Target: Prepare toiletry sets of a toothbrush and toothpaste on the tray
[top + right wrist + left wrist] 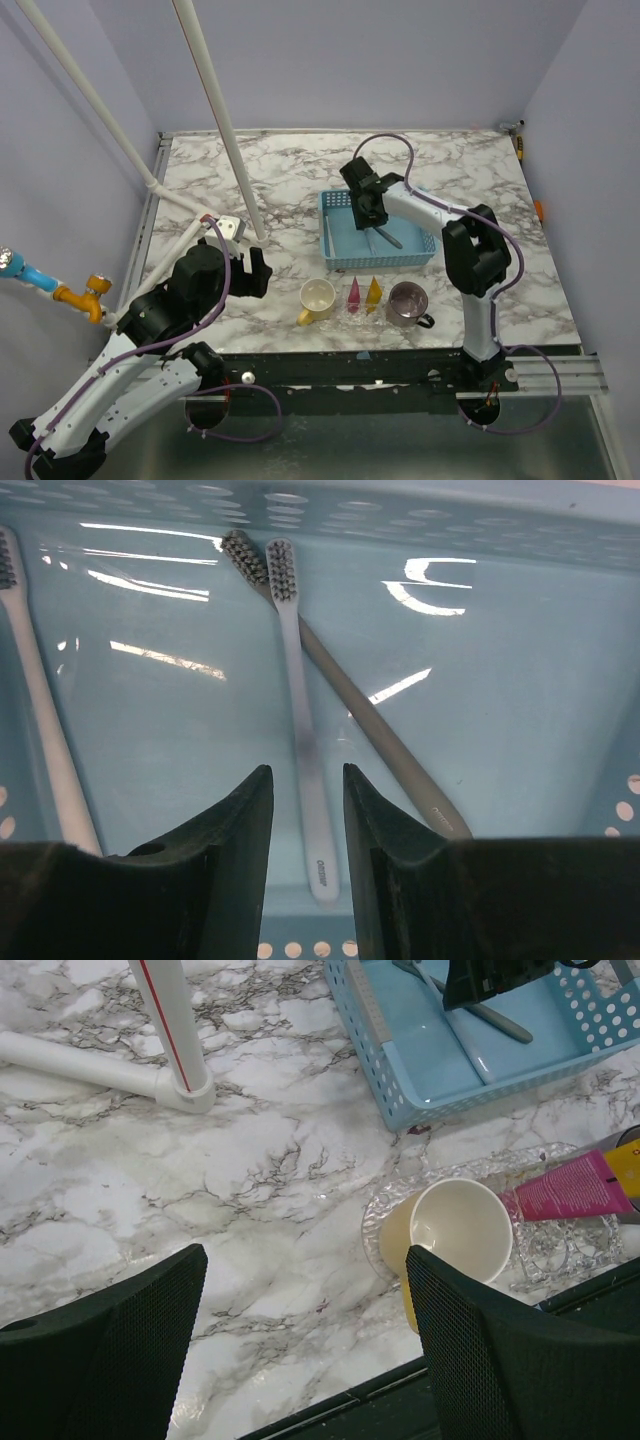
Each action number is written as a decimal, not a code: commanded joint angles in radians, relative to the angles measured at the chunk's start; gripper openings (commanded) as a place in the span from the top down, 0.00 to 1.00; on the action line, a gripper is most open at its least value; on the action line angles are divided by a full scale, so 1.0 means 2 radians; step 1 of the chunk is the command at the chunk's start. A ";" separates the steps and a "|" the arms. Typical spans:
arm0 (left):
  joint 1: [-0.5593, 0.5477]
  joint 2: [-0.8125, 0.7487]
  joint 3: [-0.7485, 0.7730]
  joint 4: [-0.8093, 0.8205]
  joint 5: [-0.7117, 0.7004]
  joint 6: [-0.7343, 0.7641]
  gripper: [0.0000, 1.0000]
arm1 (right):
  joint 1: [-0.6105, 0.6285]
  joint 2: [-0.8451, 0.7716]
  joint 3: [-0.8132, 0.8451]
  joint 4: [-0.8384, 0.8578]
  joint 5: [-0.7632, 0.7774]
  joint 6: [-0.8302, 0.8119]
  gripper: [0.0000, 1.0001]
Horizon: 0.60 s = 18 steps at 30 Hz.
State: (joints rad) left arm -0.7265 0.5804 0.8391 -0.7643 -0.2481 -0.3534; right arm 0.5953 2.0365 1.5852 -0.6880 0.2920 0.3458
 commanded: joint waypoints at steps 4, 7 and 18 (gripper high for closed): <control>0.003 -0.002 -0.003 0.008 -0.007 0.006 0.19 | -0.007 0.030 0.019 0.013 -0.019 -0.004 0.63; 0.003 -0.003 -0.003 0.008 -0.007 0.006 0.19 | -0.008 0.035 0.020 0.013 -0.020 -0.004 0.63; 0.004 0.000 -0.003 0.010 -0.002 0.007 0.19 | -0.015 0.049 0.012 0.013 -0.032 -0.004 0.64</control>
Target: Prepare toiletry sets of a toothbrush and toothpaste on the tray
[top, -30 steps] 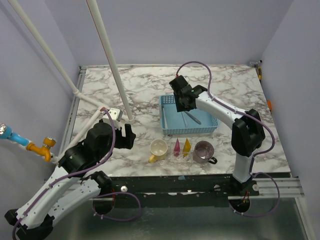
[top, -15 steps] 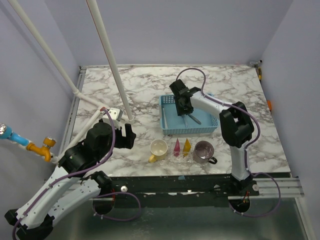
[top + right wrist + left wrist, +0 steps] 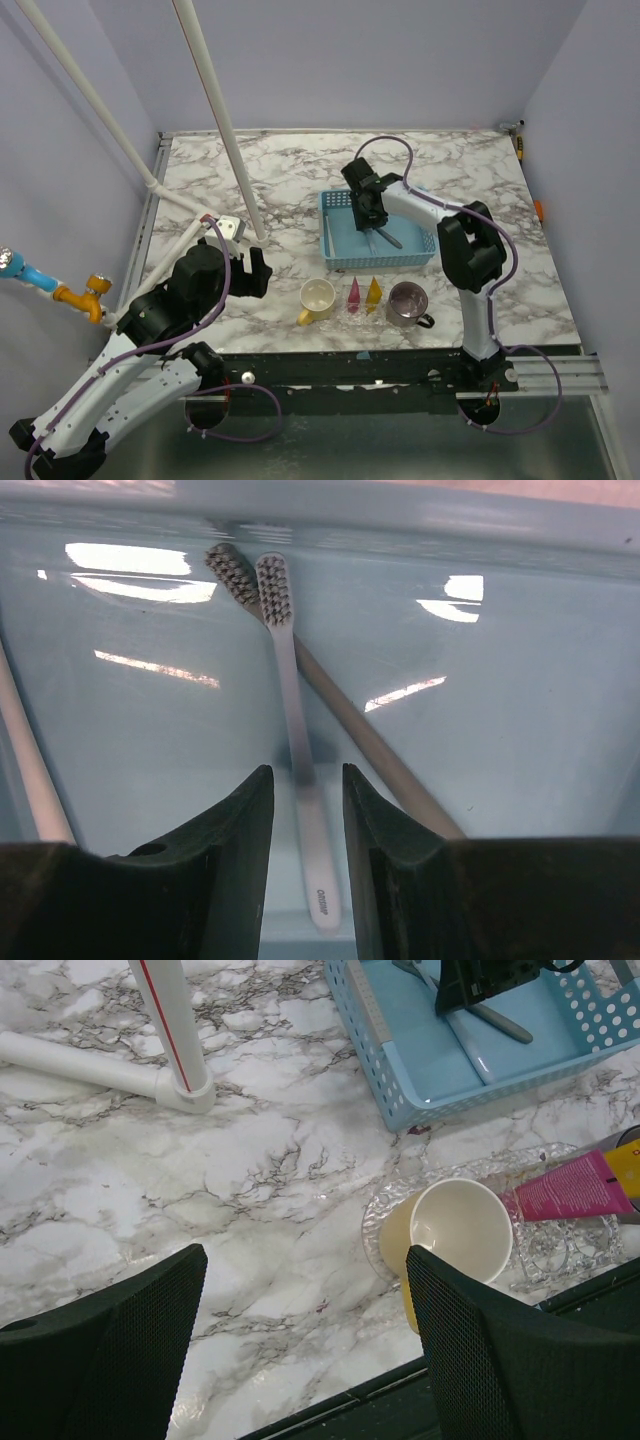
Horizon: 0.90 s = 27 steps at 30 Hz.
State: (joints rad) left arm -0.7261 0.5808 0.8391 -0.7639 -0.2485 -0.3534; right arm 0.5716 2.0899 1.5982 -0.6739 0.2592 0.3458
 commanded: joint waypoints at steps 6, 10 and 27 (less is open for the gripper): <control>0.004 0.001 -0.003 0.010 -0.001 0.008 0.19 | -0.005 0.027 -0.007 0.017 -0.026 -0.004 0.64; 0.004 0.000 -0.003 0.009 -0.001 0.008 0.19 | -0.006 0.033 -0.018 0.024 -0.039 -0.002 0.69; 0.004 -0.007 -0.002 0.008 0.002 0.007 0.18 | -0.007 0.018 -0.042 0.035 -0.048 -0.001 1.00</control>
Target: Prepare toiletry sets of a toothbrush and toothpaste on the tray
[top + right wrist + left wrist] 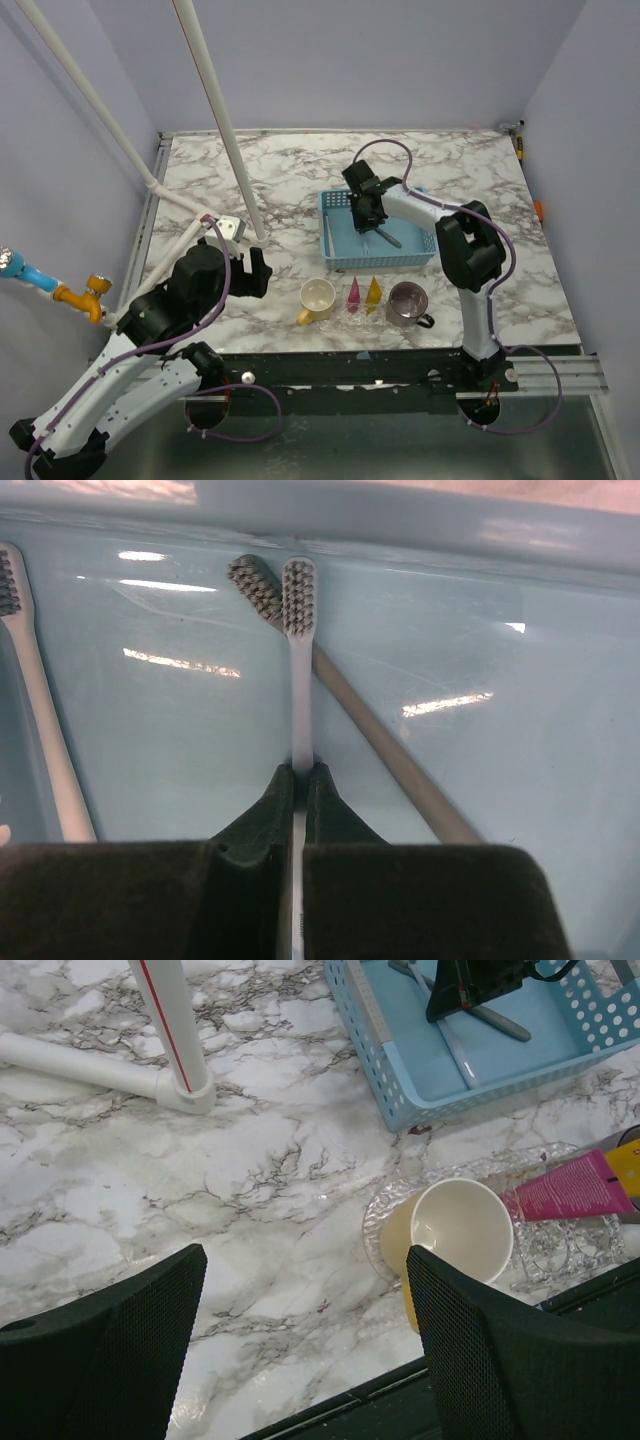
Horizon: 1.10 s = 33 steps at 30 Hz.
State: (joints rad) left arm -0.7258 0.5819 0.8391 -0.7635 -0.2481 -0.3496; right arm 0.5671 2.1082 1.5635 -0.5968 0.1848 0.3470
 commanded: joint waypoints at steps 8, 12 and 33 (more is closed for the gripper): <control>0.004 -0.014 -0.002 0.007 0.000 0.005 0.18 | -0.003 -0.051 -0.034 0.005 0.013 -0.004 1.00; 0.003 -0.016 -0.002 0.007 -0.001 0.005 0.18 | -0.003 -0.083 -0.040 0.006 0.018 -0.006 1.00; 0.004 -0.019 0.010 0.021 0.070 -0.001 0.16 | 0.039 -0.349 -0.109 0.062 -0.062 0.019 1.00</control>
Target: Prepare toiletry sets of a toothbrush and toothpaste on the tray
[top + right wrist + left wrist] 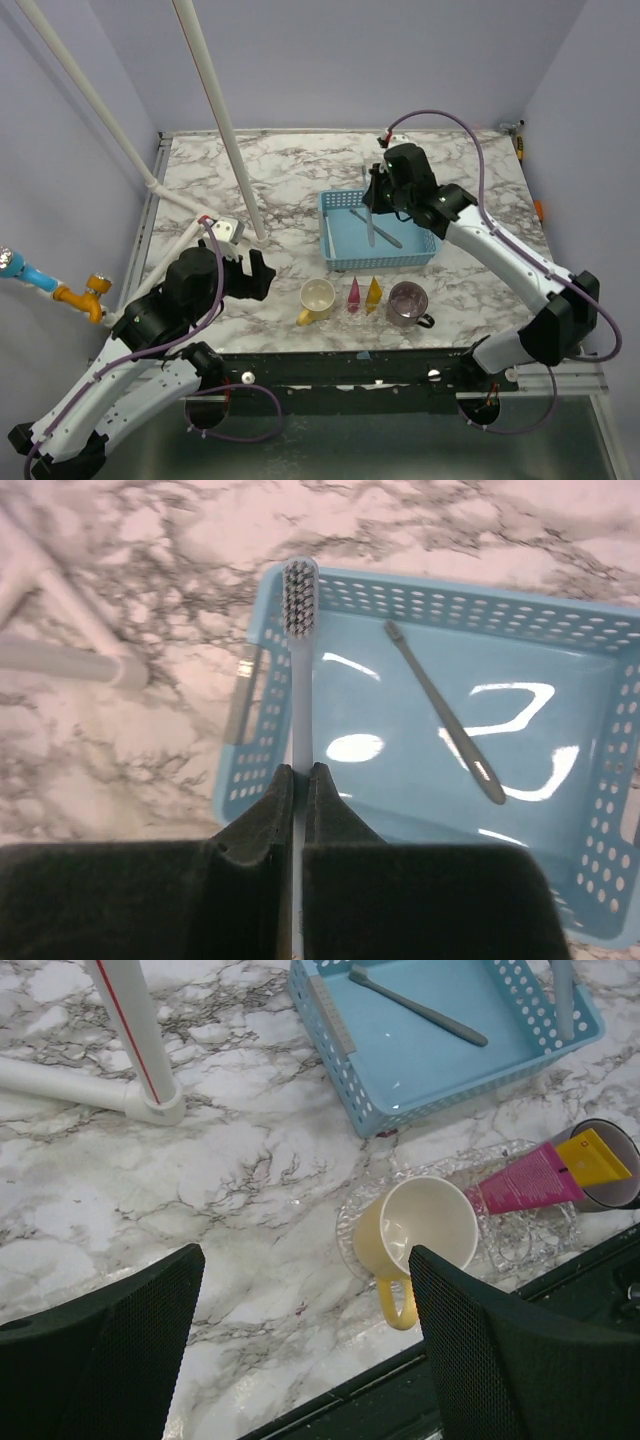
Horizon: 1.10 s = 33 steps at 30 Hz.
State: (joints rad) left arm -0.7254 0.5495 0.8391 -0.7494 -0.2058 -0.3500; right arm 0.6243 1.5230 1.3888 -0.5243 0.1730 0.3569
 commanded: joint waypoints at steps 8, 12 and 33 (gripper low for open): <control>0.003 0.009 0.036 0.025 0.153 -0.032 0.15 | 0.029 -0.169 -0.109 0.089 -0.217 0.025 1.00; 0.004 0.026 0.066 0.022 0.225 -0.034 0.15 | 0.035 -0.196 -0.131 0.081 -0.278 0.009 1.00; 0.003 0.041 0.068 0.080 0.469 -0.049 0.13 | 0.114 -0.237 -0.218 0.103 -0.592 -0.021 1.00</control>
State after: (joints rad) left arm -0.7254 0.6228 0.9920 -0.6540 0.5690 -0.4194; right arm 0.8120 1.0527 0.9688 -0.3737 -0.8753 0.3237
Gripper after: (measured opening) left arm 0.869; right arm 0.026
